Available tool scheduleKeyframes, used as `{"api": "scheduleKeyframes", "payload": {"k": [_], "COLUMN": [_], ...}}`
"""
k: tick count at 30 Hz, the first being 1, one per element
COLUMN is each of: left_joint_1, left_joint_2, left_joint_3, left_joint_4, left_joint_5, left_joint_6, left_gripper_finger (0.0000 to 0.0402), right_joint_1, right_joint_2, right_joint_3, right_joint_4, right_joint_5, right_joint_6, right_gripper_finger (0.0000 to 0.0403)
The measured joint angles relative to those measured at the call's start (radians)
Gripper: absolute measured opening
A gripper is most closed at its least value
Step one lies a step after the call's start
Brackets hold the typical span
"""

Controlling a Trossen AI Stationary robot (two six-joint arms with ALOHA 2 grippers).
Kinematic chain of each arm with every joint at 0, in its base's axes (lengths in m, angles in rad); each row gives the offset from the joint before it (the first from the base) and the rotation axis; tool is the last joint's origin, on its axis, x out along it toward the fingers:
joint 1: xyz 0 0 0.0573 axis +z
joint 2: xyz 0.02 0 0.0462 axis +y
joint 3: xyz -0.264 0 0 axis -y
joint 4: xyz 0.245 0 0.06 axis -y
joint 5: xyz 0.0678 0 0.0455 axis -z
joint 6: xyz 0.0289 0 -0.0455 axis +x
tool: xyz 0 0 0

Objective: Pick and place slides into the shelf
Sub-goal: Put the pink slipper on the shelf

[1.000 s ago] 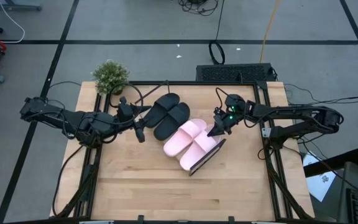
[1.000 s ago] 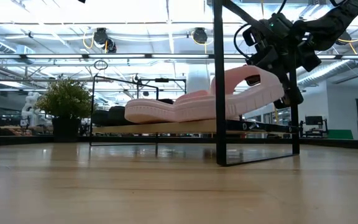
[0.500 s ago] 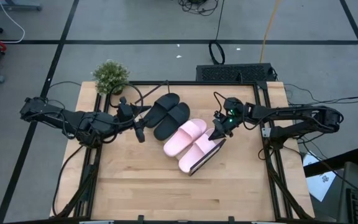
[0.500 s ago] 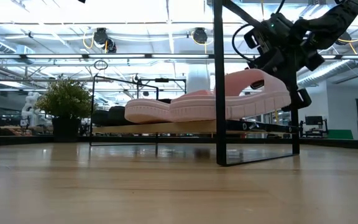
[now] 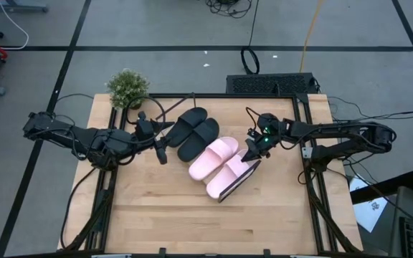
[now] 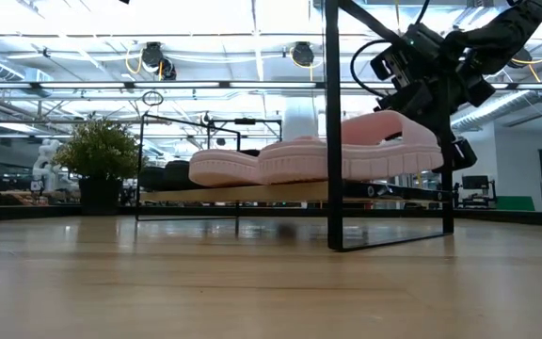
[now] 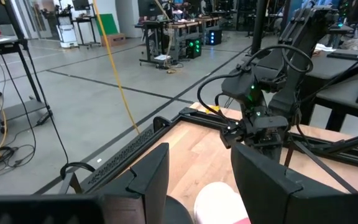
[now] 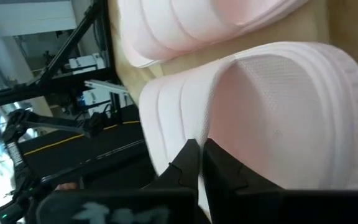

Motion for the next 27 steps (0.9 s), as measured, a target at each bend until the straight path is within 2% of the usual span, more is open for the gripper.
{"api": "scheduleKeyframes", "payload": {"k": [10, 17, 27], "left_joint_1": [0.0, 0.0, 0.0], "left_joint_2": [0.0, 0.0, 0.0], "left_joint_3": [0.0, 0.0, 0.0], "left_joint_4": [0.0, 0.0, 0.001], "left_joint_5": [0.0, 0.0, 0.0], "left_joint_6": [0.002, 0.002, 0.001], "left_gripper_finger": [0.0177, 0.0177, 0.0177], "right_joint_1": [0.008, 0.018, 0.017], "right_joint_2": [0.0, 0.0, 0.0], "right_joint_3": [-0.032, -0.056, -0.057], "right_joint_4": [0.022, 0.156, 0.091], "right_joint_5": [0.025, 0.051, 0.05], "right_joint_6": [0.009, 0.059, 0.021], "right_gripper_finger": [0.0, 0.0, 0.0]}}
